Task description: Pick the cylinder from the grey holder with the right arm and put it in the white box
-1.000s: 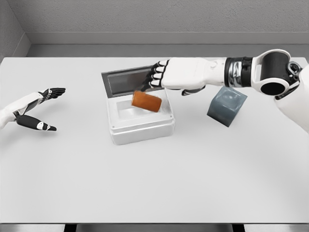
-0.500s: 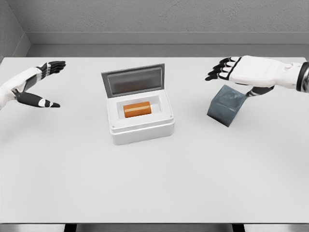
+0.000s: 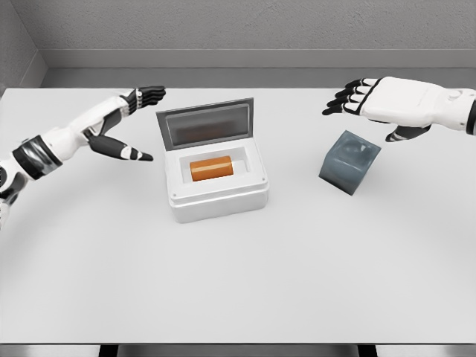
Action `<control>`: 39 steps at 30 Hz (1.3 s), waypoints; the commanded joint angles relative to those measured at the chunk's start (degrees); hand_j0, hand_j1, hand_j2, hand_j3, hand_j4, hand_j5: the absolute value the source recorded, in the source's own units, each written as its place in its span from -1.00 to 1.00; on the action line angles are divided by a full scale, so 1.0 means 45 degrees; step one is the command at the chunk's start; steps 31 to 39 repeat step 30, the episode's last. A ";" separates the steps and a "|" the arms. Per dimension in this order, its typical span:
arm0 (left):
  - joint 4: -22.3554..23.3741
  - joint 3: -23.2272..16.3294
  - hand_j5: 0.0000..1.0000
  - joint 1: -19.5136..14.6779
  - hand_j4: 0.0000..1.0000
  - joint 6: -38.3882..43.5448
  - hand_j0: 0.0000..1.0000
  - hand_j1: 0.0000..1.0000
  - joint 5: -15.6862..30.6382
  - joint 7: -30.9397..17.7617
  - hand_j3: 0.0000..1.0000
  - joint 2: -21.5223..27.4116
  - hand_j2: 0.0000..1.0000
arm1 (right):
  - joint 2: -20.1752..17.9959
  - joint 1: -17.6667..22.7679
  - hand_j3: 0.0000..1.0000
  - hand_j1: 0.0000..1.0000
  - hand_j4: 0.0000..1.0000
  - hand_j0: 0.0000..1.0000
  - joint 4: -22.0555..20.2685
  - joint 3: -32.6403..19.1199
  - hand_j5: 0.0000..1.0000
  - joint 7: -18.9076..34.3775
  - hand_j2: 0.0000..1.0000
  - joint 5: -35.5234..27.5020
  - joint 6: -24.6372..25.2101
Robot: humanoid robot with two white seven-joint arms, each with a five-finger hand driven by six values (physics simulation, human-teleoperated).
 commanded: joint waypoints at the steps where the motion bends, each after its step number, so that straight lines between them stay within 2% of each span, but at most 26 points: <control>1: -0.0008 -0.0027 1.00 0.0000 1.00 0.0017 1.00 1.00 0.0008 -0.0013 1.00 -0.0102 1.00 | 0.0015 0.0000 1.00 1.00 1.00 1.00 0.0011 -0.0006 1.00 -0.0006 1.00 -0.0057 0.0035; 4: -0.0262 -0.0066 1.00 0.0020 1.00 0.0017 1.00 1.00 0.0008 -0.0052 1.00 -0.0063 1.00 | 0.0015 0.0000 1.00 1.00 1.00 1.00 -0.0009 -0.0006 1.00 -0.0006 1.00 -0.0057 0.0035; 9: -0.1492 -0.0086 1.00 0.0195 1.00 0.0017 1.00 1.00 0.0008 -0.0364 1.00 0.0133 1.00 | 0.0035 -0.0039 1.00 1.00 1.00 1.00 -0.0009 -0.0025 1.00 -0.0006 1.00 -0.0057 0.0035; 12: -0.1883 -0.0340 1.00 0.0195 1.00 0.0017 1.00 1.00 0.0028 -0.0443 1.00 0.0211 1.00 | 0.0015 -0.0058 1.00 1.00 1.00 1.00 -0.0009 -0.0006 1.00 -0.0006 1.00 -0.0057 0.0035; 14: -0.2391 -0.0418 1.00 0.0234 1.00 0.0017 1.00 1.00 0.0028 -0.0423 1.00 0.0679 1.00 | 0.0015 -0.0039 1.00 1.00 1.00 1.00 -0.0009 -0.0006 1.00 -0.0006 1.00 -0.0057 0.0035; 19: -0.2703 -0.0418 1.00 0.0274 1.00 0.0017 1.00 1.00 0.0145 -0.0423 1.00 0.1012 1.00 | 0.0015 -0.0039 1.00 1.00 1.00 1.00 -0.0009 -0.0006 1.00 -0.0006 1.00 -0.0057 0.0035; 23: -0.2586 -0.0398 1.00 0.0293 1.00 0.0017 1.00 1.00 0.0145 -0.0384 1.00 0.1031 1.00 | 0.0015 -0.0039 1.00 1.00 1.00 1.00 -0.0009 -0.0006 1.00 -0.0006 1.00 -0.0057 0.0035; 25: -0.2333 -0.0398 1.00 0.0313 1.00 0.0017 1.00 1.00 0.0165 -0.0365 1.00 0.1792 1.00 | 0.0015 -0.0039 1.00 1.00 1.00 1.00 -0.0009 -0.0006 1.00 -0.0006 1.00 -0.0057 0.0035; 26: -0.1806 -0.0398 1.00 0.0410 1.00 0.0017 1.00 1.00 0.0165 -0.0346 1.00 0.2066 1.00 | 0.0015 -0.0039 1.00 1.00 1.00 1.00 -0.0009 -0.0006 1.00 -0.0006 1.00 -0.0057 0.0035; 28: -0.0380 -0.0418 1.00 0.0508 1.00 0.0017 1.00 1.00 0.0126 -0.0326 1.00 0.1949 1.00 | 0.0015 -0.0039 1.00 1.00 1.00 1.00 -0.0009 -0.0006 1.00 -0.0006 1.00 -0.0057 0.0035; 29: -0.0164 -0.0398 1.00 0.0683 1.00 0.0017 1.00 1.00 0.0086 -0.0326 1.00 0.2007 1.00 | 0.0015 -0.0039 1.00 1.00 1.00 1.00 -0.0009 -0.0006 1.00 -0.0006 1.00 -0.0057 0.0035; 39: -0.0086 -0.0398 1.00 0.0723 1.00 0.0017 1.00 1.00 0.0145 -0.0306 1.00 0.2027 1.00 | 0.0015 -0.0039 1.00 1.00 1.00 1.00 -0.0009 -0.0006 1.00 -0.0006 1.00 -0.0057 0.0035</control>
